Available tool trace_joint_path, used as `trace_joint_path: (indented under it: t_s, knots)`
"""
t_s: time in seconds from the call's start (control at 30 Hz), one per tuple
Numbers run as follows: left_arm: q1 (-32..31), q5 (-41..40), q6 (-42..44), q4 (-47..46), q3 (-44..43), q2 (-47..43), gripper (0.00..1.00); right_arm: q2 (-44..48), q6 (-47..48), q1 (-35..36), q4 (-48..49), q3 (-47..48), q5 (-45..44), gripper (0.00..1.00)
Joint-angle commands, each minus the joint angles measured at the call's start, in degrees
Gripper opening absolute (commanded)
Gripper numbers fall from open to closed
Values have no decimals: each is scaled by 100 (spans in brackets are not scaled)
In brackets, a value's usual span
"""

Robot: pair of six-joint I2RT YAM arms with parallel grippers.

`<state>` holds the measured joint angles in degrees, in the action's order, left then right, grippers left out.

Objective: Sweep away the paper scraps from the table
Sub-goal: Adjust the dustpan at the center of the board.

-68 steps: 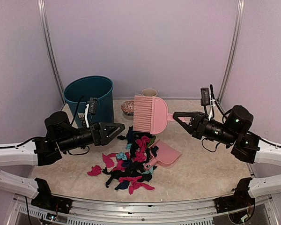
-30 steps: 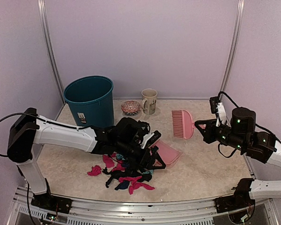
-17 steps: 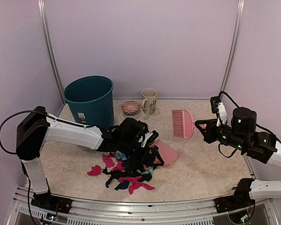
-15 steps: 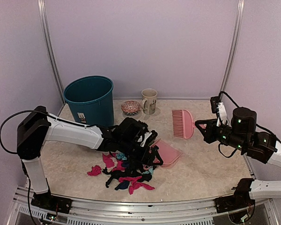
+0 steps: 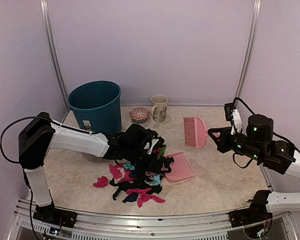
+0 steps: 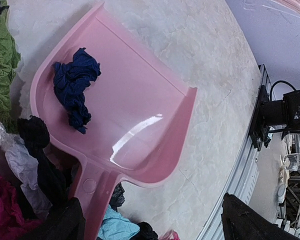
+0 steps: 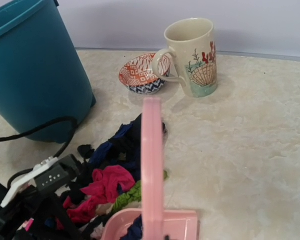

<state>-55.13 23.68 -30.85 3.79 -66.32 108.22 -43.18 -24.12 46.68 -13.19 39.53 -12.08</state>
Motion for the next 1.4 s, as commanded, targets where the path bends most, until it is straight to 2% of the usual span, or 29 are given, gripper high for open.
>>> trace_joint_path:
  t_s: [0.0, 0.27, 0.57, 0.8, 1.37]
  knots:
    - [49, -67, 15, -128, 140, -126, 93, -30, -64, -61, 218, -14, 8, 0]
    - [115, -49, 86, -23, 172, -106, 93, -62, -58, -63, 226, -8, 43, 0]
    - [-135, -360, 319, 432, 9, -48, 93, -59, -31, -63, 213, -37, 14, 0]
    - [-348, -300, 317, 499, -169, 44, 93, -12, -23, -62, 210, -42, 25, 0]
    - [-578, 151, 275, 535, -1270, 935, 93, 336, 30, -62, -120, -1, -117, 0]
